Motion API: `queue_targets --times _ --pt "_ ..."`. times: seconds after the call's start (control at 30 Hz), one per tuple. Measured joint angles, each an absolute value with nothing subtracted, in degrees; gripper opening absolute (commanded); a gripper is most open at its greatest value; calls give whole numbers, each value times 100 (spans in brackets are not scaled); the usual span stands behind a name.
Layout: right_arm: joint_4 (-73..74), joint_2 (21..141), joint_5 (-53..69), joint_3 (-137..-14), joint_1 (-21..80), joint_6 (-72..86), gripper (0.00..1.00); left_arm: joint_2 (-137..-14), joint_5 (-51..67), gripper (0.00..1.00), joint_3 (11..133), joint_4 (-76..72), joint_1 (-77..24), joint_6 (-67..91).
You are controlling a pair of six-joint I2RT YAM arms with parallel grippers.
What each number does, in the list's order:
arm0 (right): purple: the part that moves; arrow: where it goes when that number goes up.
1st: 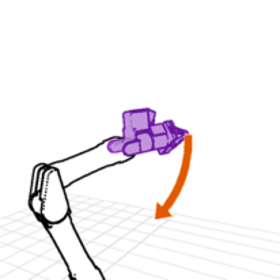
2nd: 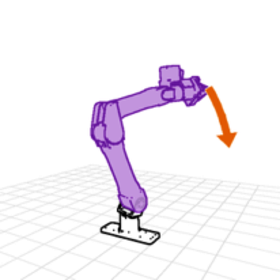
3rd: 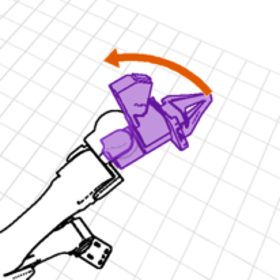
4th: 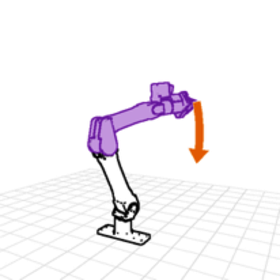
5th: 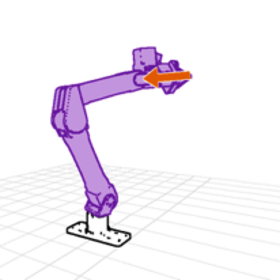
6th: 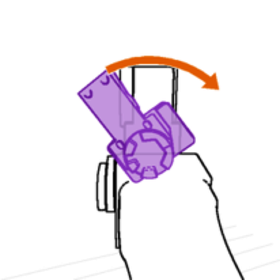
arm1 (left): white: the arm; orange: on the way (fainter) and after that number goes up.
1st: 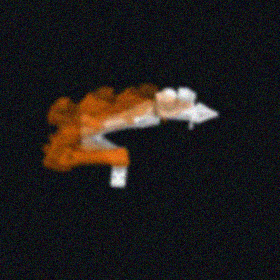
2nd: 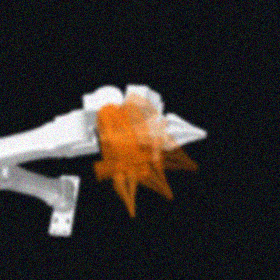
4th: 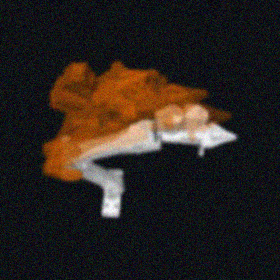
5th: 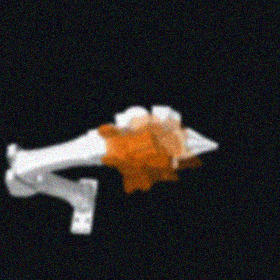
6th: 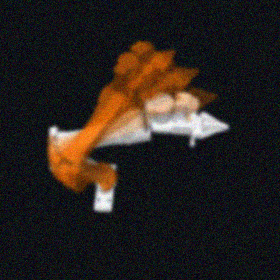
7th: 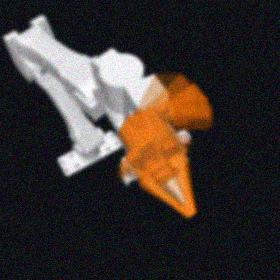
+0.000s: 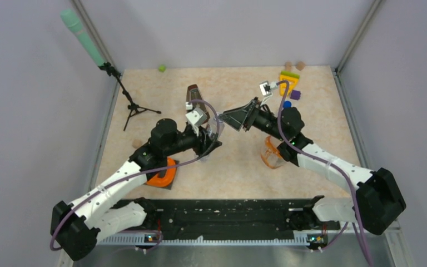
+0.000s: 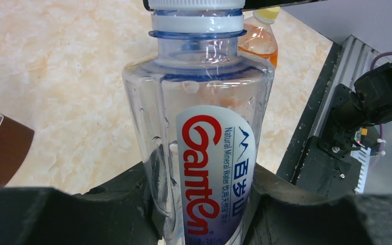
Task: Unscrew the bottle caps
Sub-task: Unscrew the bottle cap from the plastic bottle.
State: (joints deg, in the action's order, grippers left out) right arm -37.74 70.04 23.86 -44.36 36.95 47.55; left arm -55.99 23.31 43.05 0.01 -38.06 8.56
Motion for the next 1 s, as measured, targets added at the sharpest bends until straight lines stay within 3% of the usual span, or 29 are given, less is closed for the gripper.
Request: queue_targets --times 0.37,0.7,1.0 --pt "-3918 7384 2847 -4630 3695 4915 38 -5693 2250 0 4305 36 -3850 840" --pt "-3988 7456 2971 -4630 3667 4912 0 -5763 2303 0 4305 3 -3852 939" --pt "-5026 7472 3395 -4440 3555 5236 0 -5760 2875 0 4309 -416 -3839 1299"
